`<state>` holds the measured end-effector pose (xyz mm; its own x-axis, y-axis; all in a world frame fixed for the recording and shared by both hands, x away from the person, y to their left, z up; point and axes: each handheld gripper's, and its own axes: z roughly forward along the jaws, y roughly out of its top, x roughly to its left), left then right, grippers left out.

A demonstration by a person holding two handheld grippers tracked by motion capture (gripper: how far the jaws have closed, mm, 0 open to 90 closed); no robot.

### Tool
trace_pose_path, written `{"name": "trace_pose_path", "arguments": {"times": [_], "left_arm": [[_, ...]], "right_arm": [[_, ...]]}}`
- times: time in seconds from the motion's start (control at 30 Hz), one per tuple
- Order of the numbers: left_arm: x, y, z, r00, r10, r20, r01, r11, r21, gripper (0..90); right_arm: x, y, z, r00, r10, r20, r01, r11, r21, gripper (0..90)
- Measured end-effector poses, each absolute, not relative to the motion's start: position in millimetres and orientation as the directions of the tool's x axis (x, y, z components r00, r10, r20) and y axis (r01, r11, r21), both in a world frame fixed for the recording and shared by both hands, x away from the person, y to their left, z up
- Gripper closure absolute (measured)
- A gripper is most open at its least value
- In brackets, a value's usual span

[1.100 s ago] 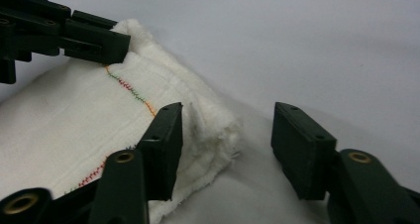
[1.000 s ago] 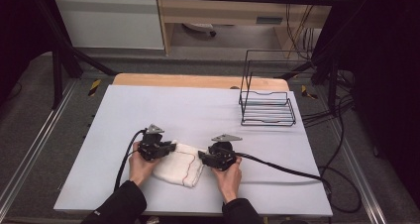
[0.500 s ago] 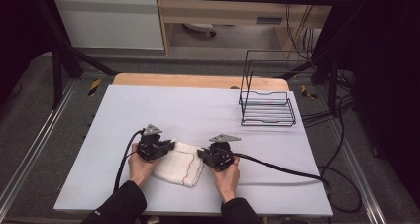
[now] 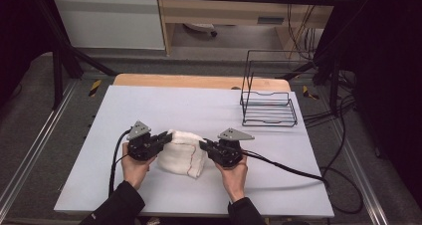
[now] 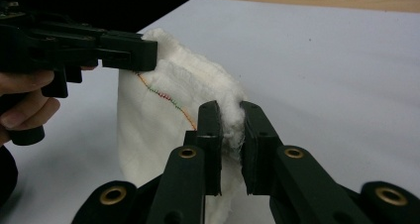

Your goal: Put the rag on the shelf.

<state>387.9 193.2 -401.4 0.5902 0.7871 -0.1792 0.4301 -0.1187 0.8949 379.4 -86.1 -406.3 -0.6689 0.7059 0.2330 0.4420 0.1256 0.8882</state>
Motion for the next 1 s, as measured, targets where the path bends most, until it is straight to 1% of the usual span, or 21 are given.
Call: {"name": "trace_pose_path", "arguments": {"times": [0.13,0.63,0.87,1.0], "left_arm": [[381.6,192.5,-394.5,0.597,0.782,-0.179,0.392,-0.090,0.916,79.6],[368.3,186.0,-376.2,0.606,0.774,-0.185,0.319,-0.024,0.947,79.6],[365.5,175.3,-366.7,0.610,0.773,-0.175,0.288,-0.010,0.957,79.6],[363.6,164.3,-363.3,0.615,0.774,-0.153,0.253,-0.010,0.968,79.6]], "right_arm": [[377.1,-89.9,-400.2,-0.684,0.700,0.207,0.403,0.125,0.907,80.4],[368.2,-100.5,-375.2,-0.696,0.700,0.161,0.315,0.096,0.944,80.6],[365.4,-110.4,-363.2,-0.692,0.710,0.131,0.284,0.101,0.953,80.7],[363.5,-117.2,-356.4,-0.684,0.722,0.106,0.262,0.107,0.959,80.7]]}}
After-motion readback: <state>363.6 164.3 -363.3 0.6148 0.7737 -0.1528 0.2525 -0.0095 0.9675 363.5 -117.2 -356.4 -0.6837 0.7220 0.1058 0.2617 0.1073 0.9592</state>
